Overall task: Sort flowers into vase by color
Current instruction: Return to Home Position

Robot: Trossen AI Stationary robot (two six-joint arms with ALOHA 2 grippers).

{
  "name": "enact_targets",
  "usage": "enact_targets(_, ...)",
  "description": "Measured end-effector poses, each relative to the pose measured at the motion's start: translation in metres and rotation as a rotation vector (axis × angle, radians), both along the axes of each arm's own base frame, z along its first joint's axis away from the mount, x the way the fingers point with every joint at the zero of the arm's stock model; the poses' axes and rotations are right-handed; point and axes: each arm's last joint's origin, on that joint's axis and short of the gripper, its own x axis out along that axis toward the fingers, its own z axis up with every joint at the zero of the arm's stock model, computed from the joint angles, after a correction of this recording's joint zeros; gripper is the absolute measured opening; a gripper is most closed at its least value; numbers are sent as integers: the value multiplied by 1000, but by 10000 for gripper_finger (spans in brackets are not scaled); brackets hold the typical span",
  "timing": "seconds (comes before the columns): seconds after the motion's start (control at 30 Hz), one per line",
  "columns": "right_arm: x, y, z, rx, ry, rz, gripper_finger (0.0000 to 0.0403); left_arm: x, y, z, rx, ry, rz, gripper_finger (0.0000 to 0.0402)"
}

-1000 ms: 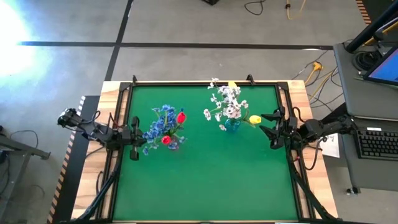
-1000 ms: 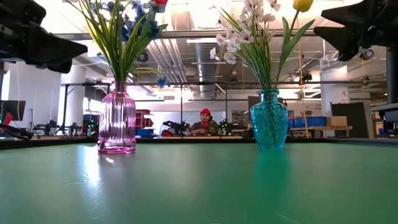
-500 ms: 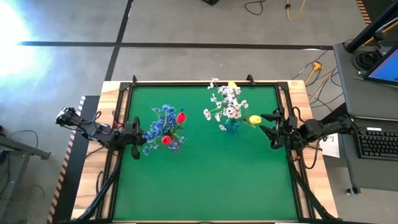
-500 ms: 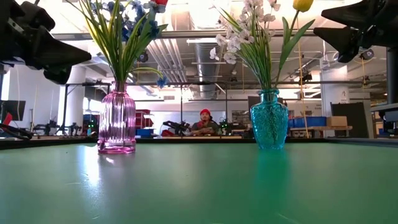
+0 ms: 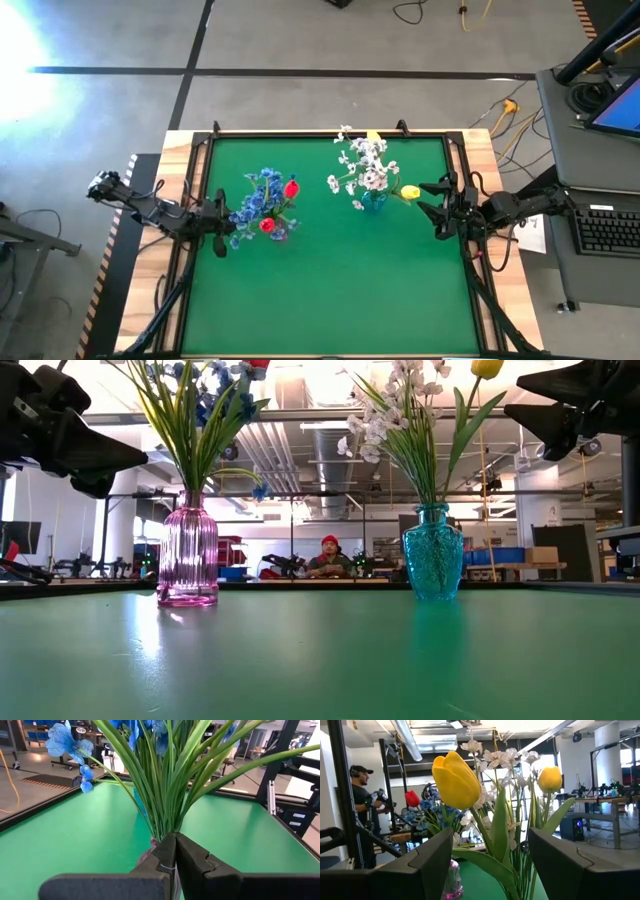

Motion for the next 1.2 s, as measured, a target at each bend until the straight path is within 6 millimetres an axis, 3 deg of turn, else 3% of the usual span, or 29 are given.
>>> enact_targets(0.93, 0, 0, 0, 1, 0, 0, 249, 4, -2, -6, 31, 63, -1, 0)
enact_targets(1.2, 2, -1, -13, 160, 89, 32, 249, 5, -2, -7, 39, 79, -1, 0)
